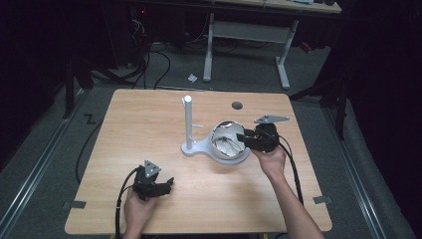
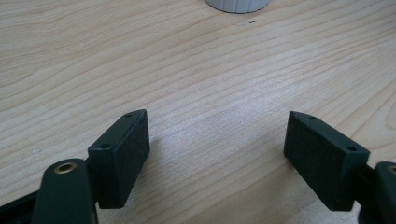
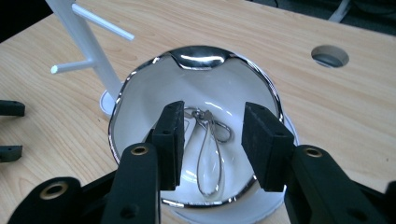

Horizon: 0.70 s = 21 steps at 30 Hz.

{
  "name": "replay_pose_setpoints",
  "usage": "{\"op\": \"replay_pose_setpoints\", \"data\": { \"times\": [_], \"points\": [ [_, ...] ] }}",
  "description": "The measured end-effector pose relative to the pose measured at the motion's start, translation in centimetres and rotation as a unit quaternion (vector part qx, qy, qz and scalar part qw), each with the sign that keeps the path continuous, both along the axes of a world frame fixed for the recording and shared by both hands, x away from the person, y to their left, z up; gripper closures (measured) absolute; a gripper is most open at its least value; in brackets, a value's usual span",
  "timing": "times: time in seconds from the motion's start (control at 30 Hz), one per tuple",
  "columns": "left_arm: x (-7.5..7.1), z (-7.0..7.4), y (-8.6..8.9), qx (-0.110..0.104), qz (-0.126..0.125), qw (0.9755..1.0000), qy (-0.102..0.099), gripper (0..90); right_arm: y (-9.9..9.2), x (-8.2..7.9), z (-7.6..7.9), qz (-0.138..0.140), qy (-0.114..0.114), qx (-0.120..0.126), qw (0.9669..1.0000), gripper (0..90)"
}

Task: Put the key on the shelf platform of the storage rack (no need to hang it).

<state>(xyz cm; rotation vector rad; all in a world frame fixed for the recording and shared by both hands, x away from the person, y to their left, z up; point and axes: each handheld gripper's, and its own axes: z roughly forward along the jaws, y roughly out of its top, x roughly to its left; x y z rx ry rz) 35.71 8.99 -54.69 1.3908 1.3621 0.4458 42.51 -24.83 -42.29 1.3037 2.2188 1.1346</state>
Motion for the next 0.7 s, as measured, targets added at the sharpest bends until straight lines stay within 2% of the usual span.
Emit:
{"op": "replay_pose_setpoints", "data": {
  "times": [0.2,0.33,0.5,0.6,0.7],
  "points": [
    [0.0,0.0,0.0,0.000,0.000,1.0000,0.000,23.0,-0.5,-0.6,0.4,0.000,-0.012,-0.015,0.9998,59.5],
    [0.0,0.0,0.0,0.000,0.000,1.0000,0.000,23.0,-0.9,-0.8,0.4,-0.002,-0.008,-0.018,0.9998,59.4],
    [0.0,0.0,0.0,0.000,0.000,1.0000,0.000,23.0,-1.6,-1.4,0.2,-0.012,-0.008,-0.002,0.9999,59.0],
    [0.0,0.0,0.0,0.000,0.000,1.0000,0.000,23.0,-2.2,-1.8,0.0,-0.014,-0.006,-0.007,0.9999,58.9],
    [0.0,0.0,0.0,0.000,0.000,1.0000,0.000,23.0,-2.8,-2.2,-0.1,-0.022,-0.007,0.004,0.9997,58.7]
  ]
}}
